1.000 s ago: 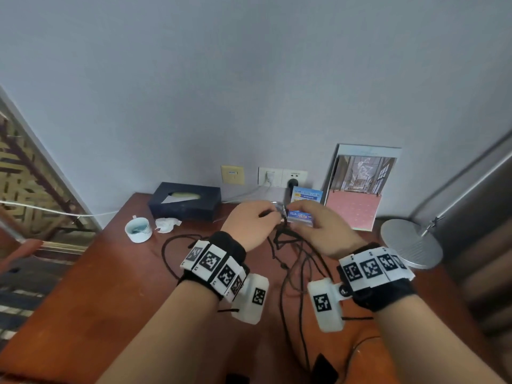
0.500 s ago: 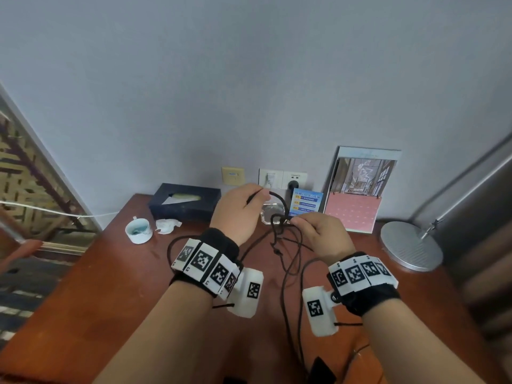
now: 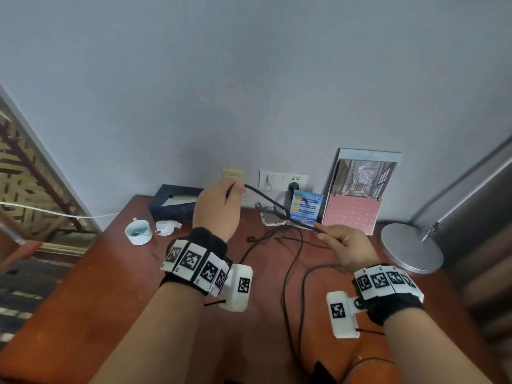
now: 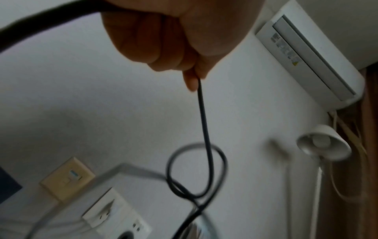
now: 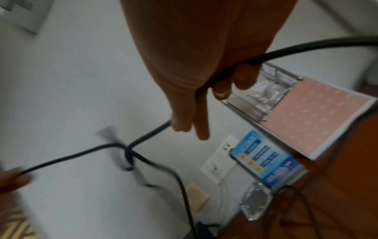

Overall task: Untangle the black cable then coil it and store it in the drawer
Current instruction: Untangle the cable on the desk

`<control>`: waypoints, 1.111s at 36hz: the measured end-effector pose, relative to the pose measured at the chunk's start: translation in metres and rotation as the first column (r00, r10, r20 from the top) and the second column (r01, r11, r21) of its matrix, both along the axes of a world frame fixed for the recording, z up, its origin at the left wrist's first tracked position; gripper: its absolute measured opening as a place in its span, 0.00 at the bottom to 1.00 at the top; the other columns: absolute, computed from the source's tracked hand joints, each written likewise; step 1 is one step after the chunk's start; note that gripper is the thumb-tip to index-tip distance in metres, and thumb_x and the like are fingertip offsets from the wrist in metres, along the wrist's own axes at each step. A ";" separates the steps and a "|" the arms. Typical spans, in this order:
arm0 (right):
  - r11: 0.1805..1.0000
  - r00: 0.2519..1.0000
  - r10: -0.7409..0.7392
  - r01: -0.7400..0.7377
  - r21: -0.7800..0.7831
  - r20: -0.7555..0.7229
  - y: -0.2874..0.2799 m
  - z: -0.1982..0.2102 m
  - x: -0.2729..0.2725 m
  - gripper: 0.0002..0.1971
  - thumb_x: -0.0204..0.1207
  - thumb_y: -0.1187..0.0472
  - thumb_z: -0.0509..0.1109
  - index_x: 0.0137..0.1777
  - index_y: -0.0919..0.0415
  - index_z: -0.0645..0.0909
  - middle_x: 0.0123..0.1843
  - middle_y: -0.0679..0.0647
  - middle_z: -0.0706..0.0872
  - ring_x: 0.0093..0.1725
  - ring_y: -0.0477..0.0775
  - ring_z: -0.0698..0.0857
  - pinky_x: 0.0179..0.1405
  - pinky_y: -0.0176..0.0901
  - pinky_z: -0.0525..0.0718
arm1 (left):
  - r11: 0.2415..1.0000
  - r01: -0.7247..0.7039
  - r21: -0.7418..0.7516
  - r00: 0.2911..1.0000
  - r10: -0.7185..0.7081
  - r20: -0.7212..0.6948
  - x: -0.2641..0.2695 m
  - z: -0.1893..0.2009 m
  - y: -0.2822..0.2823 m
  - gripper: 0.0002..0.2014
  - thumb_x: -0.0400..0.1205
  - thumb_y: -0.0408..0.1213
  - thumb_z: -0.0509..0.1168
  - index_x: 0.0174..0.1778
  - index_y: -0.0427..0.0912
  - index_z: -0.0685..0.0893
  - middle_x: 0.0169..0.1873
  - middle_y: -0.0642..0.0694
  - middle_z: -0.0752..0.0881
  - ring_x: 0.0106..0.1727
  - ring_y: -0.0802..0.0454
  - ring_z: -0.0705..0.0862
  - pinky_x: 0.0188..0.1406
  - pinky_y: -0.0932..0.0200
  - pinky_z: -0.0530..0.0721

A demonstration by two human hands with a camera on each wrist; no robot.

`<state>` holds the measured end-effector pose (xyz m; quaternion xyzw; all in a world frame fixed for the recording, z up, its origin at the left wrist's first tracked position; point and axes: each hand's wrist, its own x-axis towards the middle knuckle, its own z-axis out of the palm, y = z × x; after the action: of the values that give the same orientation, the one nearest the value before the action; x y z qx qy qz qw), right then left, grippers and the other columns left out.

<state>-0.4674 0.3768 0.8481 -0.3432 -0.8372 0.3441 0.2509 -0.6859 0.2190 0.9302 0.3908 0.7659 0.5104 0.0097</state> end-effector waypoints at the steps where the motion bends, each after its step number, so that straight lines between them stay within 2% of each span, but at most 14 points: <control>1: 0.999 0.994 -0.040 0.042 -0.020 0.099 0.003 -0.002 0.005 0.12 0.78 0.60 0.70 0.61 0.54 0.86 0.56 0.49 0.89 0.57 0.44 0.84 0.54 0.26 0.74 | 0.998 -0.049 0.035 0.998 0.048 0.037 -0.005 0.002 -0.003 0.12 0.86 0.38 0.57 0.41 0.48 0.84 0.39 0.51 0.85 0.39 0.54 0.80 0.37 0.62 0.71; 4: 0.973 0.883 -0.206 0.230 -0.006 0.421 0.011 -0.012 0.029 0.13 0.78 0.54 0.69 0.61 0.48 0.86 0.56 0.48 0.89 0.46 0.45 0.85 0.42 0.28 0.75 | 0.949 -0.236 0.208 0.970 0.218 0.106 -0.030 0.020 -0.015 0.11 0.85 0.36 0.57 0.40 0.48 0.82 0.41 0.52 0.84 0.44 0.52 0.83 0.42 0.62 0.74; 6: 0.962 0.827 -0.238 0.271 0.009 0.509 0.012 -0.016 0.040 0.13 0.79 0.54 0.68 0.61 0.49 0.86 0.55 0.48 0.90 0.42 0.44 0.83 0.37 0.25 0.74 | 0.937 -0.222 0.270 0.974 0.202 0.101 -0.041 0.034 -0.021 0.11 0.86 0.36 0.57 0.41 0.44 0.82 0.35 0.52 0.81 0.33 0.66 0.81 0.29 0.75 0.73; 8: 0.967 0.805 -0.229 0.254 0.031 0.547 0.012 -0.019 0.042 0.13 0.79 0.54 0.68 0.61 0.49 0.86 0.59 0.47 0.89 0.53 0.48 0.85 0.50 0.31 0.76 | 0.947 -0.162 0.278 0.986 0.147 0.074 -0.043 0.039 -0.021 0.12 0.87 0.37 0.57 0.41 0.43 0.83 0.32 0.55 0.80 0.30 0.65 0.77 0.26 0.79 0.72; 10: 0.966 0.811 -0.228 0.256 0.025 0.539 0.014 -0.021 0.036 0.14 0.79 0.55 0.67 0.62 0.49 0.85 0.62 0.48 0.87 0.62 0.51 0.84 0.62 0.37 0.75 | 0.958 -0.106 0.267 0.994 0.098 0.046 -0.038 0.036 -0.015 0.11 0.85 0.36 0.59 0.40 0.45 0.84 0.34 0.58 0.82 0.36 0.61 0.77 0.36 0.76 0.71; 13: 0.969 0.813 -0.231 0.241 0.051 0.534 0.016 -0.020 0.020 0.21 0.77 0.60 0.66 0.70 0.50 0.79 0.70 0.51 0.82 0.69 0.55 0.79 0.69 0.44 0.74 | 0.973 -0.052 0.227 0.996 0.033 0.088 -0.026 0.024 -0.006 0.11 0.84 0.37 0.60 0.37 0.46 0.84 0.32 0.57 0.82 0.35 0.60 0.77 0.42 0.59 0.77; 15: 0.976 0.826 -0.205 0.210 0.050 0.526 0.015 -0.013 0.007 0.30 0.73 0.66 0.64 0.76 0.50 0.72 0.74 0.56 0.75 0.72 0.59 0.74 0.72 0.50 0.73 | 0.980 -0.001 0.199 0.997 -0.013 0.071 -0.015 0.020 -0.002 0.11 0.84 0.38 0.60 0.37 0.48 0.84 0.35 0.57 0.85 0.37 0.62 0.79 0.42 0.64 0.76; 17: 0.984 0.870 -0.175 0.169 0.054 0.461 0.012 0.001 -0.007 0.34 0.70 0.68 0.64 0.78 0.52 0.68 0.76 0.58 0.71 0.74 0.60 0.71 0.74 0.53 0.71 | 0.989 0.043 0.138 0.999 -0.046 0.018 -0.006 0.016 0.003 0.12 0.86 0.38 0.59 0.40 0.49 0.84 0.39 0.56 0.86 0.40 0.64 0.80 0.40 0.76 0.72; 21: 0.990 0.995 -0.070 0.060 0.125 0.073 -0.009 0.045 -0.034 0.29 0.71 0.70 0.66 0.75 0.60 0.71 0.72 0.58 0.74 0.72 0.57 0.73 0.73 0.42 0.67 | 0.991 0.119 0.065 0.993 -0.117 -0.030 0.008 0.011 0.009 0.11 0.87 0.38 0.58 0.42 0.50 0.84 0.39 0.61 0.84 0.42 0.62 0.80 0.42 0.80 0.69; 25: 0.962 0.965 0.219 -0.188 0.196 -0.148 -0.040 0.082 -0.059 0.27 0.76 0.59 0.71 0.75 0.51 0.71 0.74 0.46 0.72 0.73 0.46 0.71 0.72 0.40 0.70 | 0.978 0.202 0.059 0.979 -0.200 -0.037 0.026 0.007 0.012 0.12 0.87 0.40 0.59 0.46 0.44 0.87 0.41 0.56 0.86 0.44 0.60 0.81 0.43 0.77 0.71; 28: 0.920 0.958 0.276 -0.240 0.311 -0.077 -0.047 0.083 -0.072 0.23 0.76 0.57 0.71 0.71 0.54 0.75 0.71 0.49 0.78 0.70 0.43 0.73 0.69 0.35 0.66 | 0.967 0.235 0.095 0.972 -0.233 -0.027 0.034 0.008 0.014 0.12 0.88 0.39 0.58 0.48 0.42 0.87 0.42 0.56 0.86 0.46 0.61 0.81 0.45 0.75 0.72; 33: 0.938 0.969 0.089 -0.158 0.308 0.229 -0.023 0.040 -0.063 0.10 0.77 0.56 0.70 0.56 0.56 0.84 0.55 0.53 0.85 0.61 0.57 0.79 0.63 0.48 0.73 | 0.966 0.132 0.221 0.991 -0.120 -0.067 0.021 0.022 0.007 0.13 0.87 0.39 0.58 0.45 0.40 0.87 0.39 0.54 0.85 0.40 0.64 0.79 0.42 0.77 0.71; 36: 0.974 0.896 -0.018 -0.085 0.210 0.444 -0.014 0.008 -0.049 0.10 0.78 0.54 0.66 0.56 0.46 0.85 0.63 0.44 0.81 0.65 0.51 0.79 0.63 0.52 0.78 | 0.939 0.077 0.336 0.997 -0.068 -0.040 0.009 0.031 0.000 0.11 0.86 0.37 0.57 0.44 0.44 0.85 0.36 0.58 0.83 0.39 0.72 0.79 0.41 0.79 0.71; 40: 0.986 0.891 -0.089 0.015 0.167 0.445 -0.015 -0.009 -0.044 0.18 0.76 0.62 0.60 0.59 0.41 0.83 0.72 0.37 0.76 0.71 0.49 0.75 0.67 0.54 0.76 | 0.921 0.076 0.382 0.997 -0.067 -0.037 0.007 0.034 -0.001 0.11 0.87 0.36 0.57 0.44 0.47 0.84 0.36 0.53 0.84 0.39 0.72 0.79 0.42 0.78 0.73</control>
<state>-0.5109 0.3620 0.8391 -0.4146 -0.8878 0.1803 0.0857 -0.6793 0.2177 0.9645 0.4185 0.6369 0.6450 -0.0572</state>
